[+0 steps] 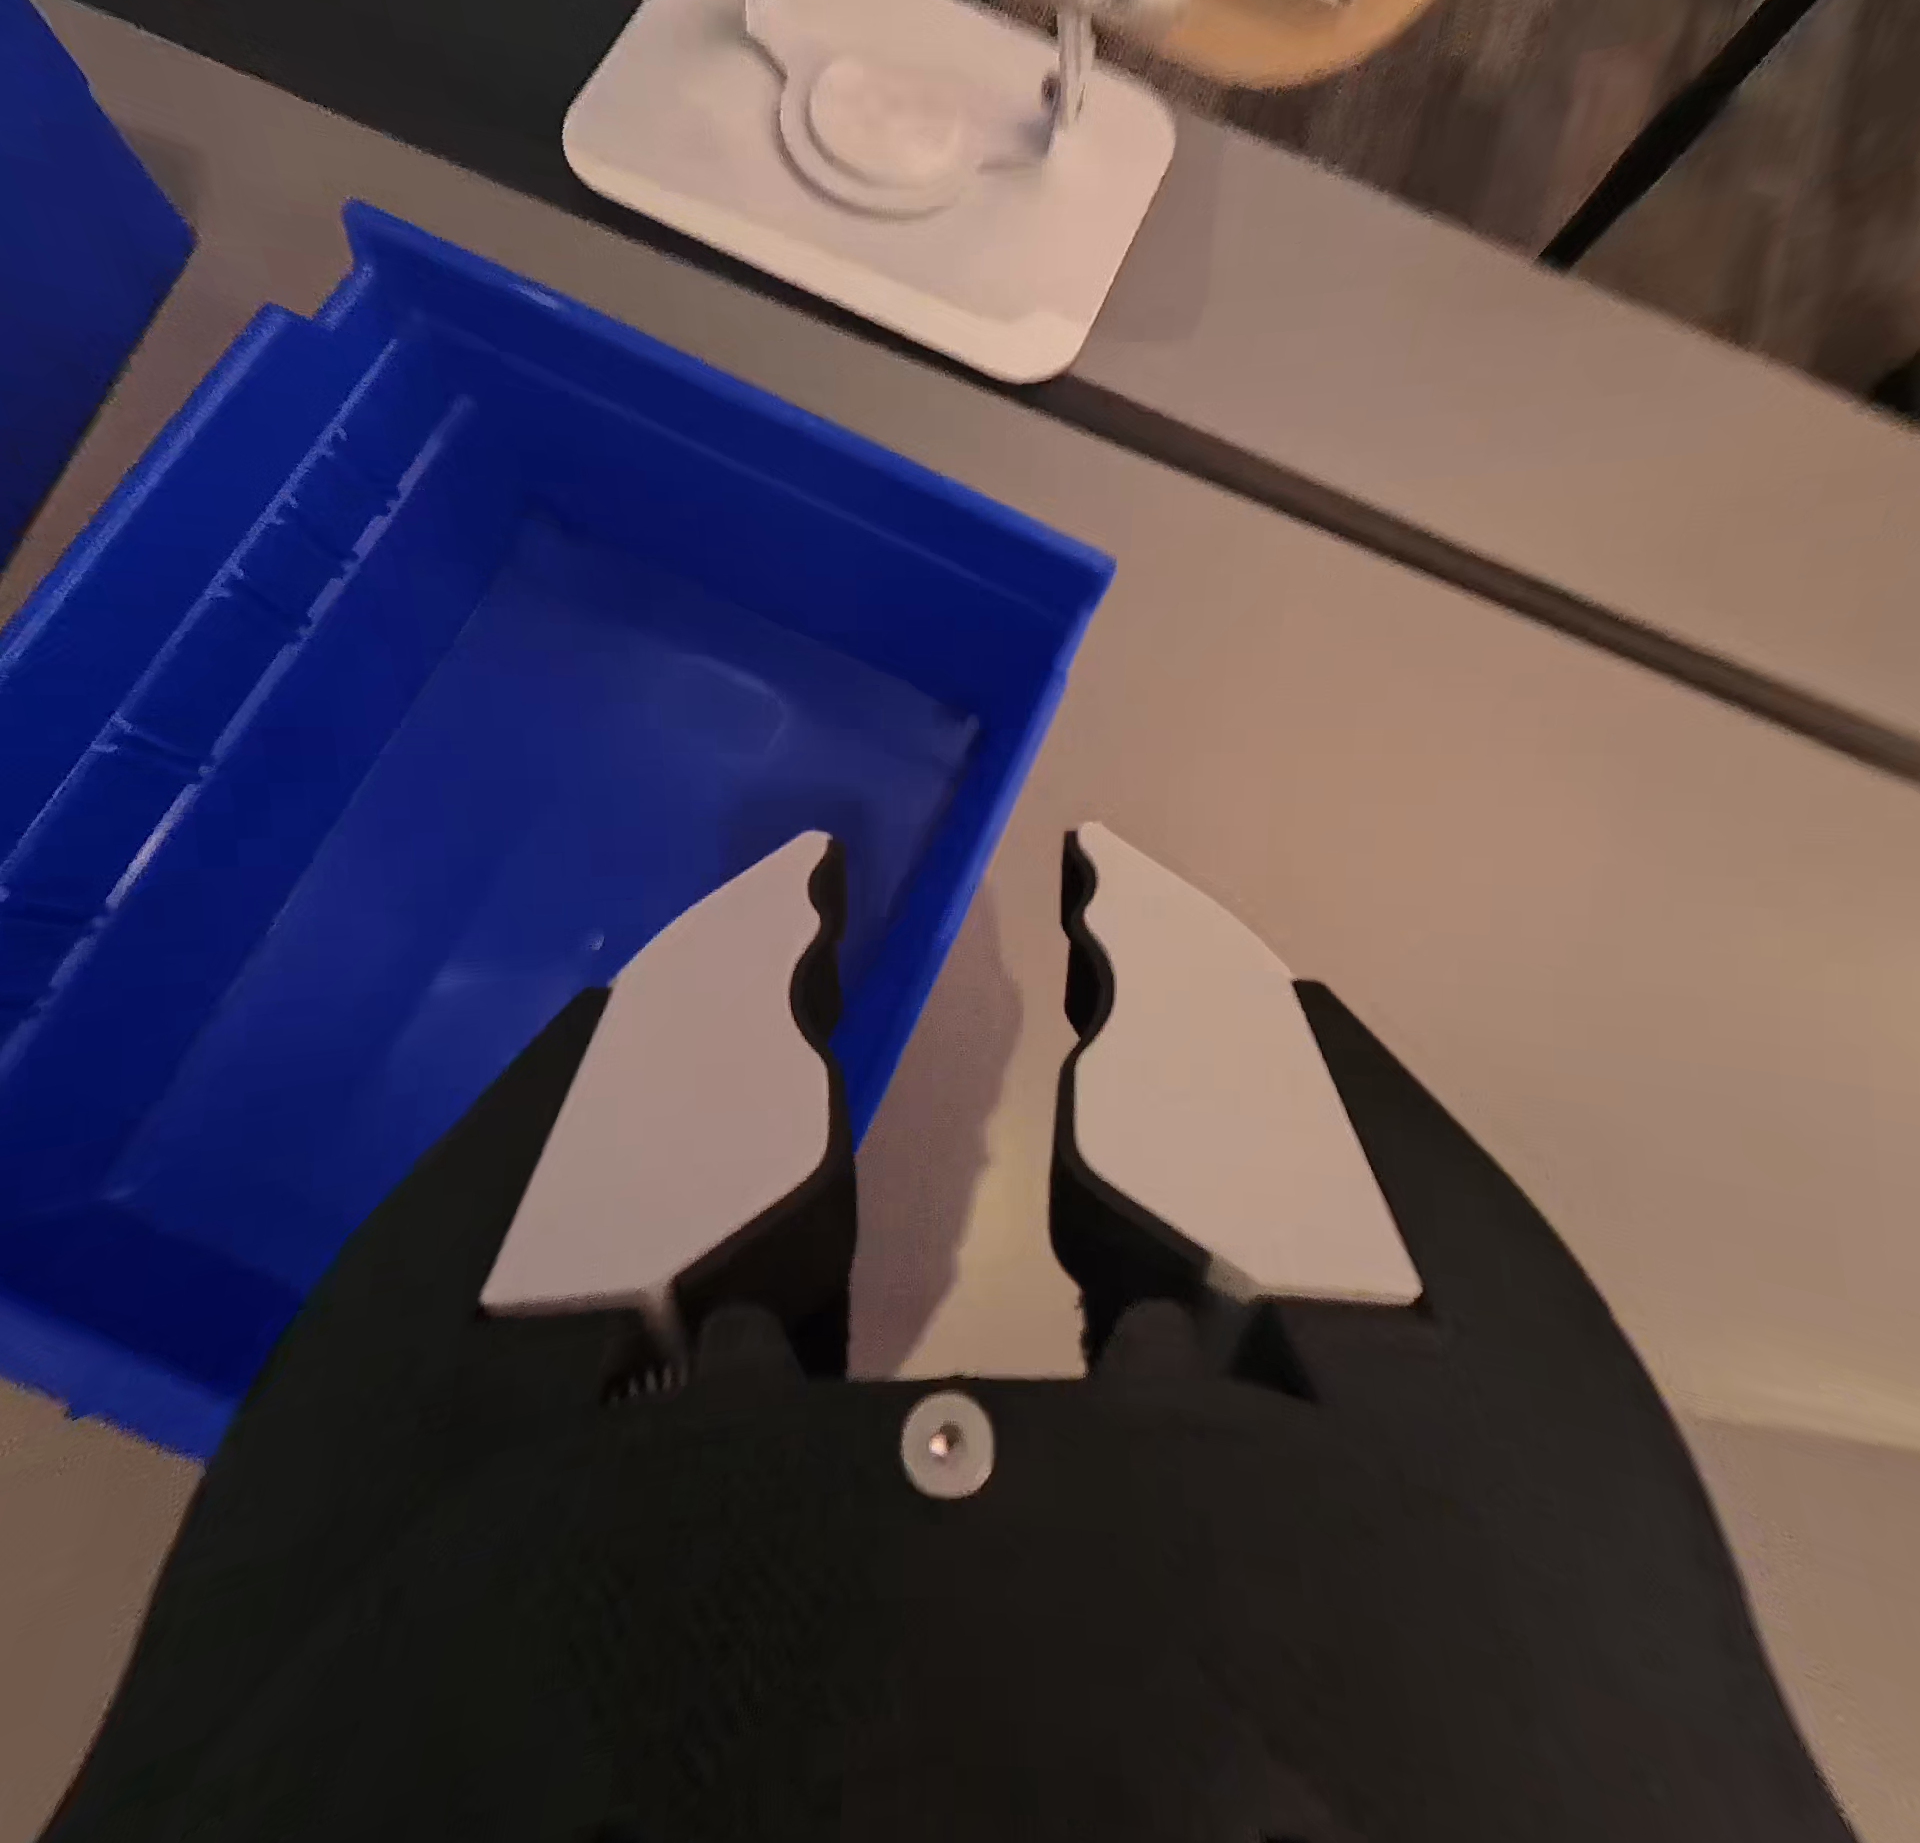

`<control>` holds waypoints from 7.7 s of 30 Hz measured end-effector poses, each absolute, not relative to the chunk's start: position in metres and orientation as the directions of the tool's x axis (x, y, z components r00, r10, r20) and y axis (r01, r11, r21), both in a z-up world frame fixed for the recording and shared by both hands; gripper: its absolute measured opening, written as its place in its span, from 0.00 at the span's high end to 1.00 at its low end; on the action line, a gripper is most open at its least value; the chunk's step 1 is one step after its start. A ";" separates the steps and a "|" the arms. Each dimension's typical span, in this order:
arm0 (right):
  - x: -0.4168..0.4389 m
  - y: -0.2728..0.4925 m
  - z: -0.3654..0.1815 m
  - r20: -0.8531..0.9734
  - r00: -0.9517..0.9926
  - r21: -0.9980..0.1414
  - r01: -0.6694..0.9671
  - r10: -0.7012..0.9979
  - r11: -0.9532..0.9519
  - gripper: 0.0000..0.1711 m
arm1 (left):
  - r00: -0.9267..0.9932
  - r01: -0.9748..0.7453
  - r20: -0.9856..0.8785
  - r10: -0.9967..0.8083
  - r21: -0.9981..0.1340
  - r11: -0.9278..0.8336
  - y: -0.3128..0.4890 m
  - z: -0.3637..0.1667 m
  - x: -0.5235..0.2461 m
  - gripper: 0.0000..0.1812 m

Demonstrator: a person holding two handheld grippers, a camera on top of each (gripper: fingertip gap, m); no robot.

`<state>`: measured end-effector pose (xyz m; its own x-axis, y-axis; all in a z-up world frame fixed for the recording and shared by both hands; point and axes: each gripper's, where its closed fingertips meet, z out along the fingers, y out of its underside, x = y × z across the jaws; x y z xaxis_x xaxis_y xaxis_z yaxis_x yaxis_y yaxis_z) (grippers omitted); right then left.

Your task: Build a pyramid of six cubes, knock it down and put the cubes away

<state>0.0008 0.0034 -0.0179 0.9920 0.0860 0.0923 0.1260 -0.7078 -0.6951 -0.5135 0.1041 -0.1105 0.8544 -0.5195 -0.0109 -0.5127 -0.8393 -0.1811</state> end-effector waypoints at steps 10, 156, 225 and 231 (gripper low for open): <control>-0.009 -0.009 -0.060 -0.031 0.989 -0.588 0.100 0.146 -0.803 0.70 | 0.816 -0.570 -0.023 -0.578 -0.196 -0.798 0.106 -0.111 -0.499 0.94; 0.086 -0.048 0.153 -0.059 0.851 -0.986 -0.132 0.522 0.102 0.64 | 0.130 -0.692 -0.547 -0.827 -0.648 0.319 0.015 0.049 -0.201 0.85; 0.105 -0.024 0.094 -0.198 0.824 -0.979 -0.142 0.531 -0.144 0.64 | 0.320 -0.883 -0.103 -0.942 -0.393 -0.257 0.080 -0.087 -0.358 0.77; 0.103 -0.022 0.091 -0.209 0.817 -0.977 -0.146 0.537 -0.157 0.64 | 0.332 -0.925 -0.080 -0.940 -0.221 -0.309 0.087 -0.127 -0.373 0.76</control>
<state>0.1030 -0.0225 0.0911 0.8173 0.5372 -0.2086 -0.1463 -0.1567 -0.9767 -0.3729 0.0874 -0.1273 0.3324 -0.9398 -0.0795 -0.9252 -0.3085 -0.2211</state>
